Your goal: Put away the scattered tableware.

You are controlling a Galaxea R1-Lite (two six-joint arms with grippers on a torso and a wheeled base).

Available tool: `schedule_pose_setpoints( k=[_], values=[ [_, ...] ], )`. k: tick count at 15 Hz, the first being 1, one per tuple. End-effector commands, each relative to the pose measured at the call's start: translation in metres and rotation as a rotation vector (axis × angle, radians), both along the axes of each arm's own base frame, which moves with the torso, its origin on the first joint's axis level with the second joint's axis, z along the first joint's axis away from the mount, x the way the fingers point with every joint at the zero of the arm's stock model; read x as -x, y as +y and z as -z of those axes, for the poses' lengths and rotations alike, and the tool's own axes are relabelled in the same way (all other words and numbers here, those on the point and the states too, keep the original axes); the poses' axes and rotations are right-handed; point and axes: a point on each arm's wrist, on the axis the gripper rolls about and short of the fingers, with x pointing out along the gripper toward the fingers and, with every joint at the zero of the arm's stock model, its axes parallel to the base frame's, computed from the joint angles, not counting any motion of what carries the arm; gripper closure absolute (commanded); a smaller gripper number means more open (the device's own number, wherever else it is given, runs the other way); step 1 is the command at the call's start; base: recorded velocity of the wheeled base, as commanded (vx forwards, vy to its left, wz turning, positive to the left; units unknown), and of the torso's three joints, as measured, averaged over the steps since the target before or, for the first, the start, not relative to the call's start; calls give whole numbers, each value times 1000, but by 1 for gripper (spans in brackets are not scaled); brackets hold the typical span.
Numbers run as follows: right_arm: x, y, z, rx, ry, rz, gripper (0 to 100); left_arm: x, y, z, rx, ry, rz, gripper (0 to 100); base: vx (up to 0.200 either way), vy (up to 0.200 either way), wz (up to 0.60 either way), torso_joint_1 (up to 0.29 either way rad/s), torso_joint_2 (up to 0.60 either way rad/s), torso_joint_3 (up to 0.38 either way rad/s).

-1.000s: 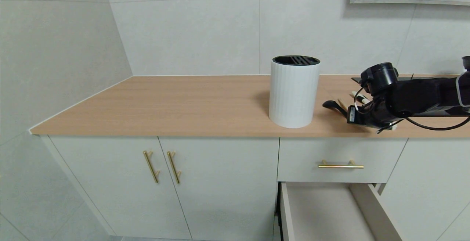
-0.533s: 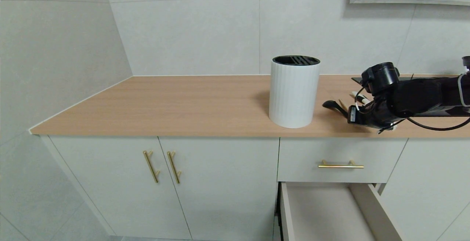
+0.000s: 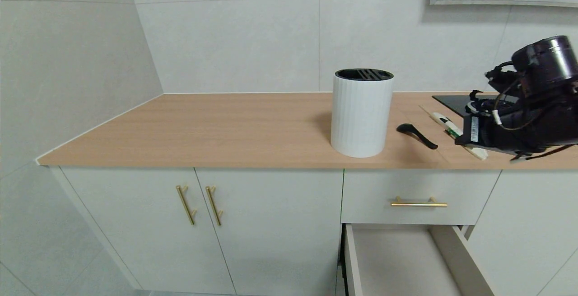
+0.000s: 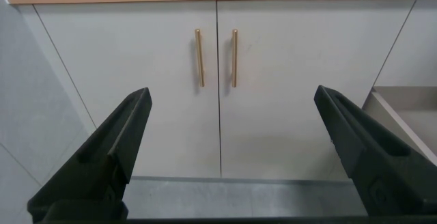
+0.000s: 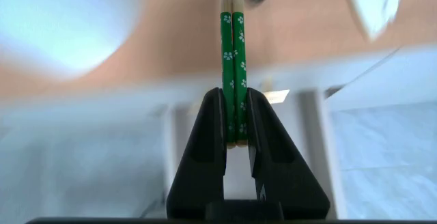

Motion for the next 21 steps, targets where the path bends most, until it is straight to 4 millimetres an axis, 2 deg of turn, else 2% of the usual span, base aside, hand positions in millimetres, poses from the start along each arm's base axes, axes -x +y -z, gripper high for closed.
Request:
schedule_pose_setpoints(
  k=[1,3,6,9,11,18,21],
  values=[
    [95,-10,-37,-59,-24,-128,100,0,0,0,0,1,0,0,0,0,0,0,0,0],
    [125,-17,-41,-115,27,-213,100,0,0,0,0,1,0,0,0,0,0,0,0,0],
    [134,-17,-32,-122,154,-358,100,0,0,0,0,1,0,0,0,0,0,0,0,0],
    [126,-12,-16,-158,242,-478,100,0,0,0,0,1,0,0,0,0,0,0,0,0],
    [126,-12,-7,-115,255,-534,100,0,0,0,0,1,0,0,0,0,0,0,0,0],
    [100,-4,24,-104,318,-527,100,0,0,0,0,1,0,0,0,0,0,0,0,0],
    [96,-3,28,-105,337,-527,100,0,0,0,0,1,0,0,0,0,0,0,0,0]
  ],
)
